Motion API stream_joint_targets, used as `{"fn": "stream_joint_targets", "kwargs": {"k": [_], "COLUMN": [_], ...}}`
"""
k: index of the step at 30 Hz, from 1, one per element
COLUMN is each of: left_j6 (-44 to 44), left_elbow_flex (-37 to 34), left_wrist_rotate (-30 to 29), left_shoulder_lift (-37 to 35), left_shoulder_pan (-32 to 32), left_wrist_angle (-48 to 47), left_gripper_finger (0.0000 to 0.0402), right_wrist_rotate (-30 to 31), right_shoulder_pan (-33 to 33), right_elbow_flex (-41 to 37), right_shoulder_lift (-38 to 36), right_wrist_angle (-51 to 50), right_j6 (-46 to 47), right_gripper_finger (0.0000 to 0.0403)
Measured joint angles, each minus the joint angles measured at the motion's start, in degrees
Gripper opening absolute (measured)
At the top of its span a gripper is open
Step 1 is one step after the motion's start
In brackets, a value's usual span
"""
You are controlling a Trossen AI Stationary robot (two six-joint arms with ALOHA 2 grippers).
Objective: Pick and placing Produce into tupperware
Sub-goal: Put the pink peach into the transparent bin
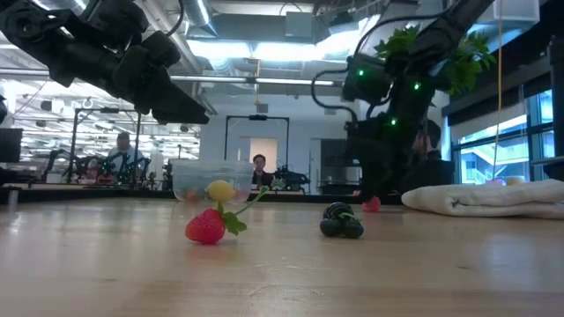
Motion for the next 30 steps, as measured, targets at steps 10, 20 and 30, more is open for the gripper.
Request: {"fn": "stream_joint_targets", "kwargs": {"k": [10, 20, 30], "left_j6": [0.0, 0.0, 0.0], "left_elbow_flex": [0.0, 0.0, 0.0], "left_wrist_rotate": [0.0, 0.0, 0.0], "left_shoulder_lift": [0.0, 0.0, 0.0], "left_shoulder_pan": [0.0, 0.0, 0.0], "left_wrist_angle": [0.0, 0.0, 0.0], "left_gripper_finger": [0.0214, 0.0214, 0.0214], "right_wrist_rotate": [-0.4, -0.8, -8.5], "right_shoulder_pan": [-0.5, -0.5, -0.7], "right_elbow_flex": [0.1, 0.1, 2.4], "right_shoulder_lift": [3.7, 3.9, 1.9], "right_wrist_angle": [2.9, 3.6, 10.4], "right_j6": [-1.2, -1.2, -6.4], "right_gripper_finger": [0.0213, 0.0102, 0.0069]}}
